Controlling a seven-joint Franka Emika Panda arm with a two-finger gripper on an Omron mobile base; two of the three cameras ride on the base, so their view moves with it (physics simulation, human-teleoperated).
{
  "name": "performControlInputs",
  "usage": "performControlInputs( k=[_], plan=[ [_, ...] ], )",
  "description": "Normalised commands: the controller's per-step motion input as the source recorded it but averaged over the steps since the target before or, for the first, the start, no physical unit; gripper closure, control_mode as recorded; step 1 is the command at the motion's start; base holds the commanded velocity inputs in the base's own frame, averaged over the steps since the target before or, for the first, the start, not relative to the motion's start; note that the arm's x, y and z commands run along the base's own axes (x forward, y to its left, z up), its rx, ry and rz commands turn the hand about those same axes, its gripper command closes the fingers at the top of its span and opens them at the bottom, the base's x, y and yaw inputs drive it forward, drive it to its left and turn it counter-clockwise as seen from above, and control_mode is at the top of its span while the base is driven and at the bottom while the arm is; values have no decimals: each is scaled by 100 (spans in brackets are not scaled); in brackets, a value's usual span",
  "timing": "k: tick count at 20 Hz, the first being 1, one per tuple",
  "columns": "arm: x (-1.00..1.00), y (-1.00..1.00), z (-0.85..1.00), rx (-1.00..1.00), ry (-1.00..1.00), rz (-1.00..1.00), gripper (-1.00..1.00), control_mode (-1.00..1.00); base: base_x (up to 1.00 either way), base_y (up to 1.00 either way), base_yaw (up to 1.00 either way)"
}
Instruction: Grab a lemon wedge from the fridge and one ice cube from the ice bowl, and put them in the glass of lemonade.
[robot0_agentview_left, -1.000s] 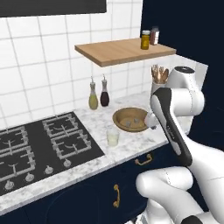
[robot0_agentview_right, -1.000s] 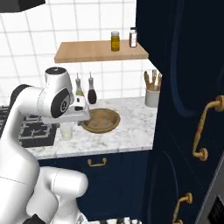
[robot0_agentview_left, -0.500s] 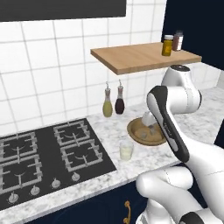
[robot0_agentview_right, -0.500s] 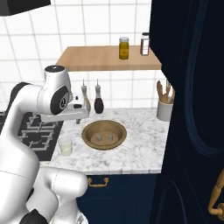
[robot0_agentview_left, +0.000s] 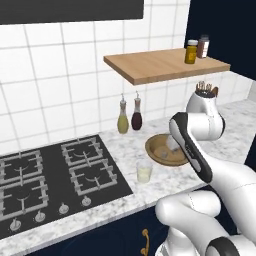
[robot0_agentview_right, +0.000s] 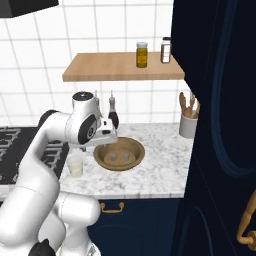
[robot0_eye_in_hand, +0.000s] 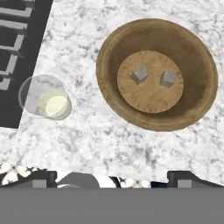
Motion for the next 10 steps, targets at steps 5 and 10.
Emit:
performControlInputs(
  k=[5, 10],
  plan=[
    [0, -9, -21, 1, -2, -27, -100, -100, 0, 0, 0],
    [7, -3, -25, 9, 0, -52, -100, -100, 0, 0, 0]
  ],
)
